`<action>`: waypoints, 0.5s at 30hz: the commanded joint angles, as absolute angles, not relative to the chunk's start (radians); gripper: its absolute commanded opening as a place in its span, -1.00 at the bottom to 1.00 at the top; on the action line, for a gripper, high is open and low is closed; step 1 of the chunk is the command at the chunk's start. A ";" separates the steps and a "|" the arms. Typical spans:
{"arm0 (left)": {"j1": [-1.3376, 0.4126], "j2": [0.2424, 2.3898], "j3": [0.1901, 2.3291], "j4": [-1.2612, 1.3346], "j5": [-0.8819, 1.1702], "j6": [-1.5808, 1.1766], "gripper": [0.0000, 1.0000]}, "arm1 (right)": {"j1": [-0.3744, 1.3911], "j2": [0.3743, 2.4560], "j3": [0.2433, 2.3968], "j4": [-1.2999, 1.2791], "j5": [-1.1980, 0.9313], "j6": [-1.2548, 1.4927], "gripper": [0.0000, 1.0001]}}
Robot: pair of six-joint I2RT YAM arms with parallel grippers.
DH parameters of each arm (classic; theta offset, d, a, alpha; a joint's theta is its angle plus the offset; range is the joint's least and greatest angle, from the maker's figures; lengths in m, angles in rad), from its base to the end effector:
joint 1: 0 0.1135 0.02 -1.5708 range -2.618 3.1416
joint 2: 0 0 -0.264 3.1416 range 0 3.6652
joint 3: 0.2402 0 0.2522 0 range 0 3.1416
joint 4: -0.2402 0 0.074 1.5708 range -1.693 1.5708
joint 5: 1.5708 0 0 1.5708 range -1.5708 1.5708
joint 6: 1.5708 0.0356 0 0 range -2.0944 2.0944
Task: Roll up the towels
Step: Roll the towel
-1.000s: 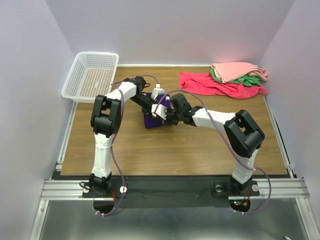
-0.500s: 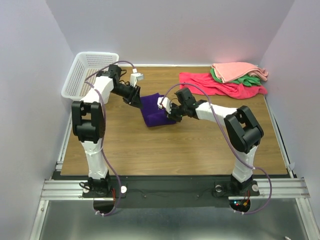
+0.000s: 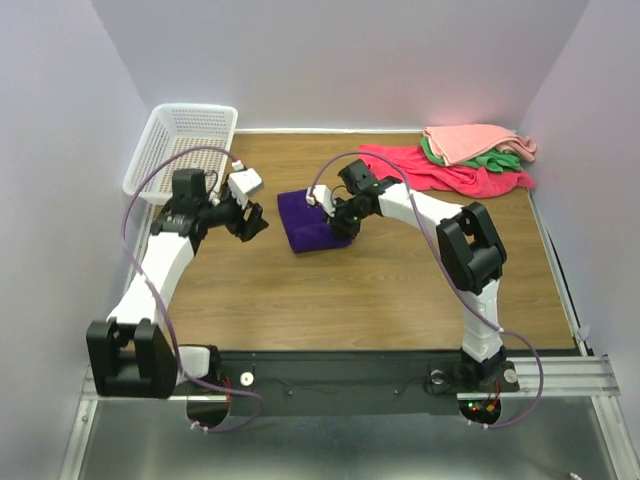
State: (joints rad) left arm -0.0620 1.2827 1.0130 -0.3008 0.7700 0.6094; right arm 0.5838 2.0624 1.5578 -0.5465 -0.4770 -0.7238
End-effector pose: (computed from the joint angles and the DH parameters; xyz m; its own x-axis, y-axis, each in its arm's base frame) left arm 0.2788 -0.0421 0.3054 -0.0818 0.4168 -0.9053 0.8245 0.5386 0.1735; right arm 0.3585 0.2564 0.1886 -0.0924 -0.7661 -0.6360 -0.9891 0.1444 -0.0303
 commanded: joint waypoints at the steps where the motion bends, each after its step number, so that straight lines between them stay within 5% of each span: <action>1: -0.064 1.166 0.823 -0.078 0.715 0.759 0.49 | 0.600 2.124 1.693 -0.825 -0.515 -0.678 -0.99; 15: -0.350 1.049 0.563 0.024 0.424 1.305 0.51 | 0.601 2.577 2.293 -1.308 -0.699 -0.486 -0.94</action>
